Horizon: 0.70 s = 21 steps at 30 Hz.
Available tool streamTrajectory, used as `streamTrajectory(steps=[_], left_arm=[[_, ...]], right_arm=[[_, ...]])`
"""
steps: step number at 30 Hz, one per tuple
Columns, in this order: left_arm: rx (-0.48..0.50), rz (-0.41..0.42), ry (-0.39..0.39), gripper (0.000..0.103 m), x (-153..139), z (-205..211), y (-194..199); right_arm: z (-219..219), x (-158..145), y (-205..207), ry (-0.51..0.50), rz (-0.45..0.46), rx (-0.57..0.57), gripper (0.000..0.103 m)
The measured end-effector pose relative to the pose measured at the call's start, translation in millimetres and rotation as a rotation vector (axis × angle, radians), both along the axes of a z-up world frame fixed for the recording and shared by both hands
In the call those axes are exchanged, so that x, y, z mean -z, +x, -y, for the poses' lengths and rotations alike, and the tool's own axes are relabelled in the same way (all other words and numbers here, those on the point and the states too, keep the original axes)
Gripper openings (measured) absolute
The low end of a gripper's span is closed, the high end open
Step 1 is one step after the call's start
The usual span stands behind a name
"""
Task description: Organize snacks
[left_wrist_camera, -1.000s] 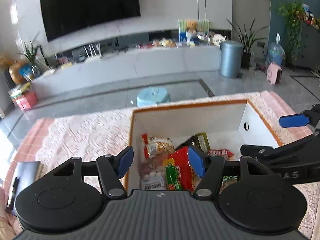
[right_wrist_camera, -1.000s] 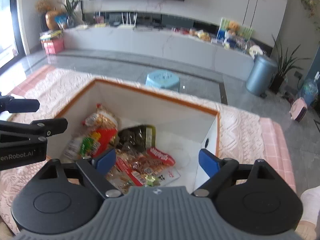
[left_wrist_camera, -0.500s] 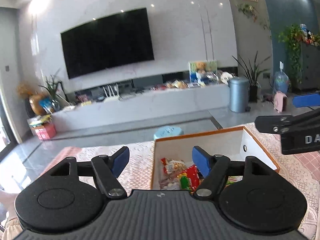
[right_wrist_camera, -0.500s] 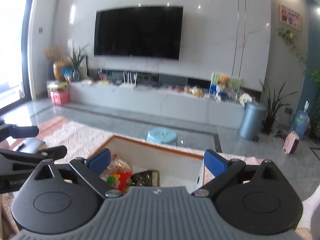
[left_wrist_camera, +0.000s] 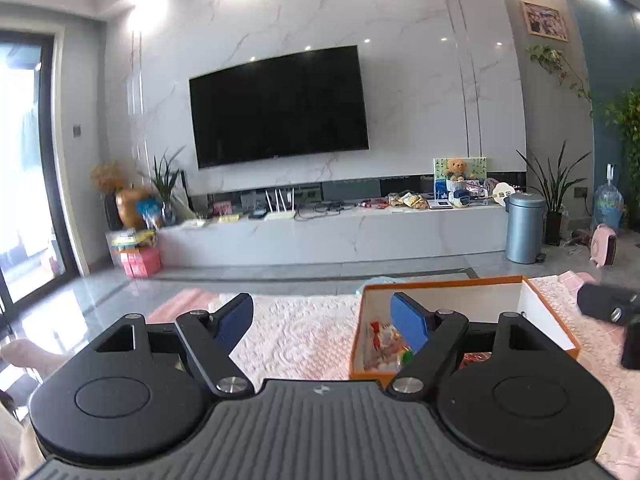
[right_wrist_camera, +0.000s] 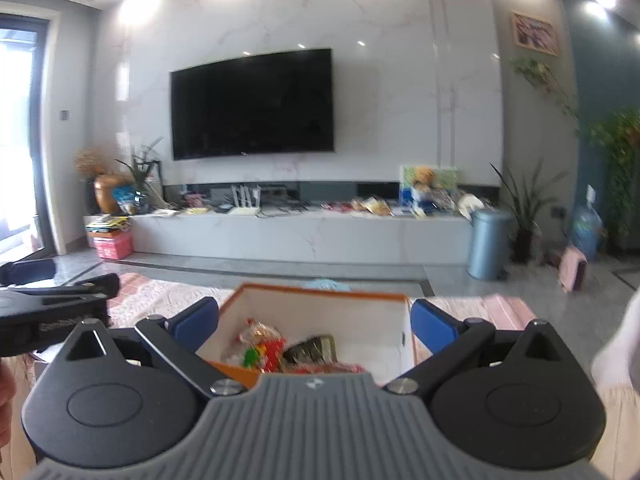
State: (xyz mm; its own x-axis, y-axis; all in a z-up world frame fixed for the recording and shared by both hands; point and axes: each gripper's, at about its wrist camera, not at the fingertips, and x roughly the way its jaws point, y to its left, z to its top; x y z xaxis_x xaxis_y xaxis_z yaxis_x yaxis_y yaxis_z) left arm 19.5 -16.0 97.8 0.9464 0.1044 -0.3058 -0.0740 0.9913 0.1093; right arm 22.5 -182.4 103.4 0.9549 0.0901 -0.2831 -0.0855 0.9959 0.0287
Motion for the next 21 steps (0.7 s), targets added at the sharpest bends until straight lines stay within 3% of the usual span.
streamTrajectory(steps=[3,5,8,15,21], left_arm=[[0.052,-0.081,-0.054,0.092,9,-7,2],[0.035,-0.187,-0.062,0.092,20,-8,14],[0.007,-0.264,-0.047,0.092,39,-8,31],[0.007,-0.318,-0.012,0.092,63,-4,40],[0.017,-0.334,0.007,0.092,73,3,35]], right_arm=[[-1,10,3,-0.013,-0.043,0.043,0.099],[-1,18,4,-0.009,-0.063,0.046,0.099],[-1,31,10,-0.003,-0.114,0.040,0.099],[-5,63,23,-0.018,-0.207,0.040,0.099],[-2,76,29,-0.016,-0.233,0.052,0.099]])
